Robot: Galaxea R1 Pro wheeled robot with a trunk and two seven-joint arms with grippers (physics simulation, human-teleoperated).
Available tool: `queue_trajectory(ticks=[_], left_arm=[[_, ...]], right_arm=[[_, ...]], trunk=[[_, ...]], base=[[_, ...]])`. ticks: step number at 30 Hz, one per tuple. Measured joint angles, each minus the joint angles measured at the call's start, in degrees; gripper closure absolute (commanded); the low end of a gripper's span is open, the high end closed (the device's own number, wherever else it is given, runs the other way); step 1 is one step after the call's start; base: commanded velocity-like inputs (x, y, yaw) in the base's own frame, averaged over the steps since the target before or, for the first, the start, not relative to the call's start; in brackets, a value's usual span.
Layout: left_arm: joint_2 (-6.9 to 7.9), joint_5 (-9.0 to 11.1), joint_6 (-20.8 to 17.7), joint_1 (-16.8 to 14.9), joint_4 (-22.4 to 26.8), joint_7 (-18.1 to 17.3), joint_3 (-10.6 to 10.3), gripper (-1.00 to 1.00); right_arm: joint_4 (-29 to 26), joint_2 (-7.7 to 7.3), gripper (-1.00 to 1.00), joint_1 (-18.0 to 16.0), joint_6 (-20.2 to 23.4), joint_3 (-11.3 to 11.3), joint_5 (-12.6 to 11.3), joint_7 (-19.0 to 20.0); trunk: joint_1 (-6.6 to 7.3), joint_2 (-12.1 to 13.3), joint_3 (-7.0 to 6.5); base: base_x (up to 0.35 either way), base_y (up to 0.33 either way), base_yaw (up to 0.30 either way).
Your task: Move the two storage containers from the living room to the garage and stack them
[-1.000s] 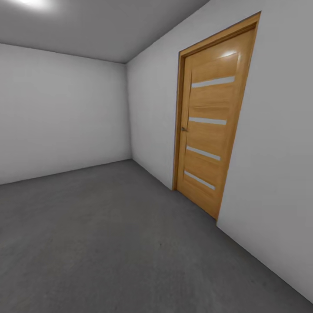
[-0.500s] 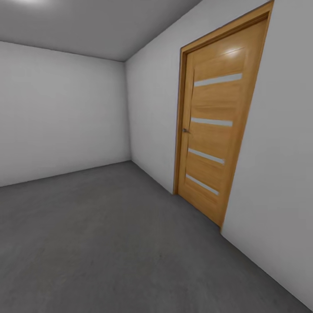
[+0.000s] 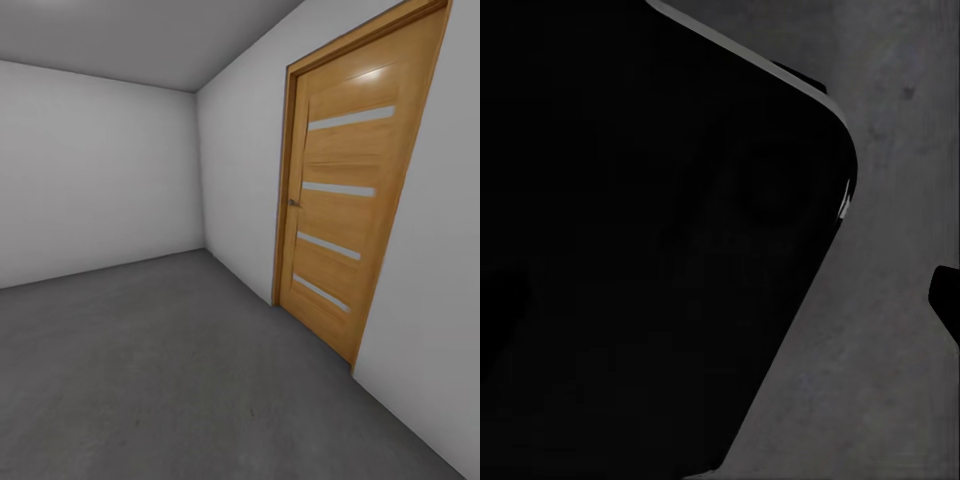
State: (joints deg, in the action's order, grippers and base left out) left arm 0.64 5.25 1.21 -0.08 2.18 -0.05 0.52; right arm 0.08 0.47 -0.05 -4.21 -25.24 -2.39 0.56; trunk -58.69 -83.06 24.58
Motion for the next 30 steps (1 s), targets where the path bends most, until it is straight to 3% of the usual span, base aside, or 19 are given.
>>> queue_trajectory(ticks=[9, 30], left_arm=[[0.01, 0.0, 0.0, 0.0, 0.01, 0.08, -0.02, -1.0], [0.07, 0.0, 0.14, 0.0, 0.02, 0.13, 0.01, -1.0]], right_arm=[[0.0, -0.02, -1.0, 0.01, 0.0, 0.0, 0.01, 0.0], [0.0, -0.01, -1.0, 0.0, 0.01, 0.0, 0.01, 0.0]], trunk=[[0.0, 0.0, 0.0], [0.0, 0.0, 0.0]], base=[[0.323, 0.0, 0.212], [0.323, 0.0, 0.007]])
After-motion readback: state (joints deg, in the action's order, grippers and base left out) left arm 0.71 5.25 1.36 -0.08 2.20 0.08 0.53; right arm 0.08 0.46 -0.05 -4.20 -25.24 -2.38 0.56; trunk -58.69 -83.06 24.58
